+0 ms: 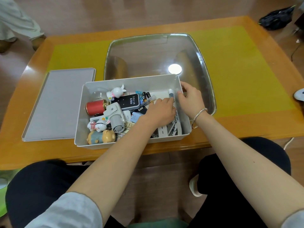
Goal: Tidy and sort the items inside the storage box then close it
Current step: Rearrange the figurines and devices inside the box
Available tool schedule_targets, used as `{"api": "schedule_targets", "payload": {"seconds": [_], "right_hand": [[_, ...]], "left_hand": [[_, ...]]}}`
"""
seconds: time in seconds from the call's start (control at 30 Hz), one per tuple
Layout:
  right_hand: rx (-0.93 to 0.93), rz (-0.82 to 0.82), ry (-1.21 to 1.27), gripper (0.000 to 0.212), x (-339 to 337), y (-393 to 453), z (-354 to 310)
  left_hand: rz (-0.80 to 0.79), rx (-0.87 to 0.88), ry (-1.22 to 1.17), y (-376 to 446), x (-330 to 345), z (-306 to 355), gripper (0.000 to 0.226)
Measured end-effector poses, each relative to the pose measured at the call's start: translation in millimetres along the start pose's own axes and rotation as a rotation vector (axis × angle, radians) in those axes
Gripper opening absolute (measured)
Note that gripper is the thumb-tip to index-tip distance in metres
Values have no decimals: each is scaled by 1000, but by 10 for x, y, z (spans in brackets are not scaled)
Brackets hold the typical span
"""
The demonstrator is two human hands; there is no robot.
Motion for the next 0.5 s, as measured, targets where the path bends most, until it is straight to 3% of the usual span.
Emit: {"api": "schedule_targets", "payload": {"seconds": [0.5], "right_hand": [[29, -1, -18, 32, -3, -18, -7]], "left_hand": [[-70, 56, 6, -73, 55, 10, 55]]}}
Point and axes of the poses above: each hand's wrist, its own y-axis towards the middle knuckle, its own x-axis out of the palm, z = x × y, the point moved 10 cm from there along y, towards the middle knuckle, and after that the axes turned 2 degrees about x, right-handed, at the moved point
